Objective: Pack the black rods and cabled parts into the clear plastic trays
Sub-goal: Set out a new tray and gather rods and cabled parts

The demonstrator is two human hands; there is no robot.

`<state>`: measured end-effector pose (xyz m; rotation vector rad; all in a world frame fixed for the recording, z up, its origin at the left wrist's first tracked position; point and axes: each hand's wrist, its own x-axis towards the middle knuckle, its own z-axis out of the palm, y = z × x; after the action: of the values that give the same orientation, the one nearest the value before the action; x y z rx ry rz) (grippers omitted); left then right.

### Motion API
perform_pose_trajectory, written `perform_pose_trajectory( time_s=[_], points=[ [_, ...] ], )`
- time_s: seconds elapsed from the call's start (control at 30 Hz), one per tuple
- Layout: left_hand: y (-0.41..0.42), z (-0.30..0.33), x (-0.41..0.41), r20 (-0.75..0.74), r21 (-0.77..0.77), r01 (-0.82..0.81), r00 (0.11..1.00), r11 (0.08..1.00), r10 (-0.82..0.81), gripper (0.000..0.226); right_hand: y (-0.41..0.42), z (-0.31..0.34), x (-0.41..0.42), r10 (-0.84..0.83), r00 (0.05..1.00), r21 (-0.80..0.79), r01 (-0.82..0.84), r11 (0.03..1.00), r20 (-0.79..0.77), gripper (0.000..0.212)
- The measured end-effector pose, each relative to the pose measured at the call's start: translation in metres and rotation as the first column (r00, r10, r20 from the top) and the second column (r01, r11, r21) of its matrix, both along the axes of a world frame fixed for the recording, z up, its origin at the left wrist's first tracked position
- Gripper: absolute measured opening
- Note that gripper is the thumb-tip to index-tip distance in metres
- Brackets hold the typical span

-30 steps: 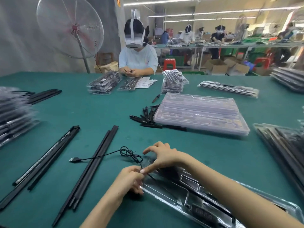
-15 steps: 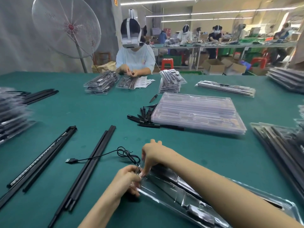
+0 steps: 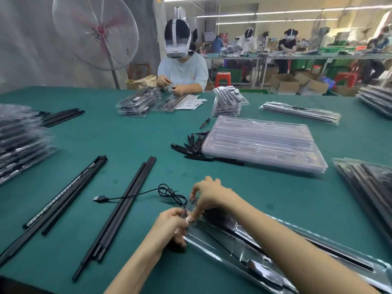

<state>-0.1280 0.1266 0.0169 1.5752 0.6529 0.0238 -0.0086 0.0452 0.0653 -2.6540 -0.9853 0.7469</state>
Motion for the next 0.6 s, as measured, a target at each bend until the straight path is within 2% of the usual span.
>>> perform_pose_trajectory(
  time_s=[0.1,0.2,0.3,0.47,0.6],
  points=[
    [0.002,0.002,-0.002,0.013,-0.021,0.024,1.0,0.999,-0.024,0.038,-0.002,0.005,0.005,0.055,0.998,-0.007,-0.056,0.998,-0.018,0.053],
    [0.007,-0.001,-0.003,0.003,-0.044,0.008,1.0,0.999,-0.008,0.049,0.002,0.01,0.006,0.12,0.993,-0.068,-0.119,0.991,0.008,0.056],
    [0.011,-0.005,-0.004,-0.009,-0.052,-0.002,1.0,0.999,0.002,0.055,0.007,0.012,0.004,0.127,0.991,-0.12,-0.122,0.985,0.037,0.059],
    [0.011,-0.009,-0.002,0.004,-0.062,-0.005,1.0,0.998,0.005,0.047,0.015,0.009,-0.001,0.105,0.991,-0.197,-0.086,0.977,0.086,0.072],
    [0.011,-0.014,-0.002,0.041,-0.06,-0.02,0.999,0.998,0.023,0.04,0.018,0.003,-0.003,0.057,0.993,-0.175,-0.039,0.984,0.103,0.072]
  ],
)
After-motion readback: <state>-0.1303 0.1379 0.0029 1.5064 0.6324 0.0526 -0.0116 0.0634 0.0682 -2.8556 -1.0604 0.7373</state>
